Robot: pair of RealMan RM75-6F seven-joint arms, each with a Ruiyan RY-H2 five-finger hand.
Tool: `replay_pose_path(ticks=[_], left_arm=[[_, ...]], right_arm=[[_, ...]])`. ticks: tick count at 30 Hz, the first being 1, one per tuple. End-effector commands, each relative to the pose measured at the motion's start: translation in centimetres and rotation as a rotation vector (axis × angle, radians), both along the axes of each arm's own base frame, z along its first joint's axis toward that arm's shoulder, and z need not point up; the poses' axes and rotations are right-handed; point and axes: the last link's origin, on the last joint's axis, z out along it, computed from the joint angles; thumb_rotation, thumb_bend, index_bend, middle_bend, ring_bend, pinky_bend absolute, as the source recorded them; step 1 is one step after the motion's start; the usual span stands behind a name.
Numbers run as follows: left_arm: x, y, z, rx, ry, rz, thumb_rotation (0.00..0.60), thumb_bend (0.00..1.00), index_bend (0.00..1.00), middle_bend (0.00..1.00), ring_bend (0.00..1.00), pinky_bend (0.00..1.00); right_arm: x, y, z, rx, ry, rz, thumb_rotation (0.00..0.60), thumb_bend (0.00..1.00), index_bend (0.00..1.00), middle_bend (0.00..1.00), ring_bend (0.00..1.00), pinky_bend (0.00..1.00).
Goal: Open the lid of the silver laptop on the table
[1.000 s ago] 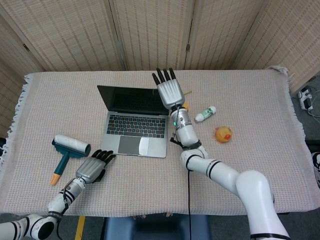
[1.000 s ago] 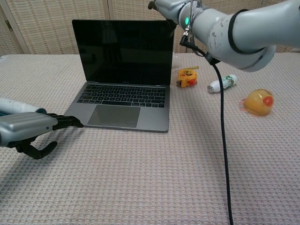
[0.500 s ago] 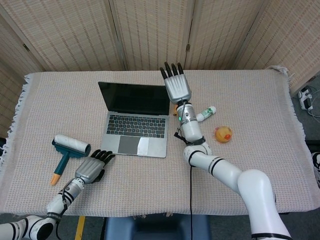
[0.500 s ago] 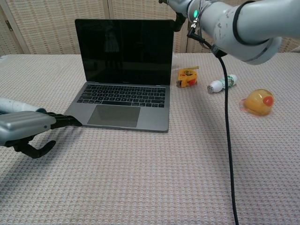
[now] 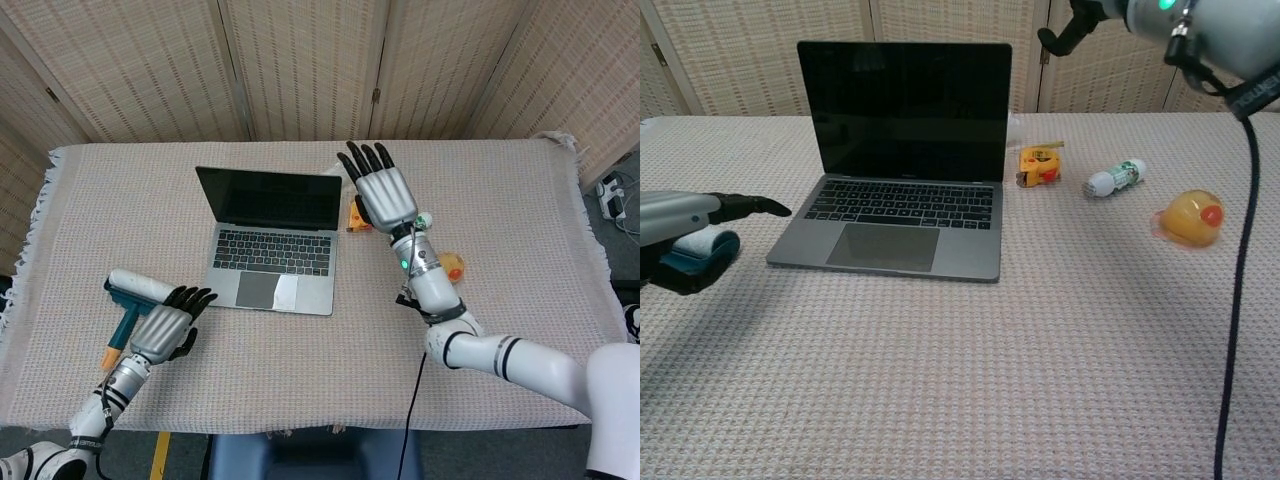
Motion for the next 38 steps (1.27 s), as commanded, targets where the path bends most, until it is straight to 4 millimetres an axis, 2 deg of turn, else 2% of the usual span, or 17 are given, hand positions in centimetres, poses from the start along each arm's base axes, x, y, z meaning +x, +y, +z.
replay_pose_path(ticks=[1, 10, 17, 23, 28, 32, 38], left_arm=[[-0.2, -0.1, 2.0, 0.064, -0.047, 0.024, 0.600, 0.74, 0.02, 0.09, 0.00, 0.00], [-2.1, -1.0, 7.1, 0.259, -0.149, 0.090, 0.600, 0.74, 0.04, 0.09, 0.00, 0.00], [-3.9, -3.1, 10.1, 0.377, -0.166, 0.124, 0.600, 0.74, 0.05, 0.09, 0.01, 0.00], [-5.4, -6.0, 10.9, 0.401, -0.116, 0.154, 0.600, 0.74, 0.06, 0.09, 0.01, 0.00], [-5.8, -8.8, 11.5, 0.435, -0.098, 0.176, 0.600, 0.74, 0.06, 0.09, 0.01, 0.00], [-5.9, -10.3, 11.6, 0.477, -0.095, 0.177, 0.600, 0.74, 0.06, 0.09, 0.01, 0.00], [-5.7, -10.9, 10.8, 0.471, -0.092, 0.162, 0.600, 0.74, 0.06, 0.09, 0.01, 0.00]], right_arm=[[-5.1, 4.0, 3.5, -0.003, 0.000, -0.020, 0.600, 0.63, 0.00, 0.00, 0.00, 0.00], [-12.5, 10.4, 7.5, -0.006, -0.021, -0.082, 0.600, 0.63, 0.00, 0.00, 0.00, 0.00], [-16.8, 15.5, 8.9, -0.034, -0.065, -0.100, 0.600, 0.63, 0.00, 0.00, 0.00, 0.00], [-20.0, 19.7, 8.6, -0.072, -0.148, -0.140, 0.600, 0.63, 0.00, 0.00, 0.00, 0.00], [-22.1, 23.0, 8.5, -0.097, -0.180, -0.195, 0.600, 0.63, 0.00, 0.00, 0.00, 0.00], [-23.2, 24.7, 8.3, -0.114, -0.209, -0.234, 0.600, 0.64, 0.00, 0.00, 0.00, 0.00], [-23.8, 25.7, 8.1, -0.093, -0.256, -0.270, 0.600, 0.63, 0.00, 0.00, 0.00, 0.00]])
